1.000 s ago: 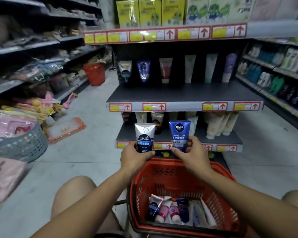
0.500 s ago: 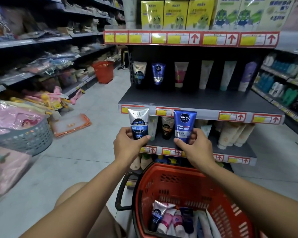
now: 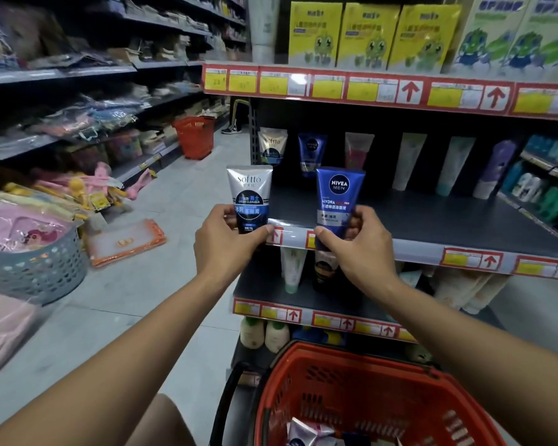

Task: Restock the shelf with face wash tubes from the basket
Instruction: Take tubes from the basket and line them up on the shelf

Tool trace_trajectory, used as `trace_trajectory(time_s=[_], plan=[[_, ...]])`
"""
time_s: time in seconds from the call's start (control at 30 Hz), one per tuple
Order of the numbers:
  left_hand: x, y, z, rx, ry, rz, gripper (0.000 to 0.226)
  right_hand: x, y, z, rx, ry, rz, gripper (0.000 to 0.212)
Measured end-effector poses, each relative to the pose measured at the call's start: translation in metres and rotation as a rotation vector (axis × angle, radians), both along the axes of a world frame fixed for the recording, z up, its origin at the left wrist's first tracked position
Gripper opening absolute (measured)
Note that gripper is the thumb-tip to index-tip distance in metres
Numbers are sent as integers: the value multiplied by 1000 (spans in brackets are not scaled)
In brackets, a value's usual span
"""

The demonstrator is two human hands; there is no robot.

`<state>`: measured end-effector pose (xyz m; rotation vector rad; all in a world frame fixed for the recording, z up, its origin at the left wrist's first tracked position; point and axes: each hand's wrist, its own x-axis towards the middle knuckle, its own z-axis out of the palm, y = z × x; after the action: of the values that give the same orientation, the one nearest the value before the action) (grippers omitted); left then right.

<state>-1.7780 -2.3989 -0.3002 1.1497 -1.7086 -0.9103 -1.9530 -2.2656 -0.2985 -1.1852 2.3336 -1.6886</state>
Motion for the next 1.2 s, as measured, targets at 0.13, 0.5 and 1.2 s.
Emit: trace_trajectory(time_s=[0.13,0.5,1.2], plan=[[-12,-27,14,-64,-75,0,74,-13,-29,10,-2,25,-37,59],[-56,-73,12,-131,-247,14,67,-44,-80,-6,109,82,-150,60],[-98,-137,17,-37,-477,0,59,-77,-136,4,467,92,-144,44]])
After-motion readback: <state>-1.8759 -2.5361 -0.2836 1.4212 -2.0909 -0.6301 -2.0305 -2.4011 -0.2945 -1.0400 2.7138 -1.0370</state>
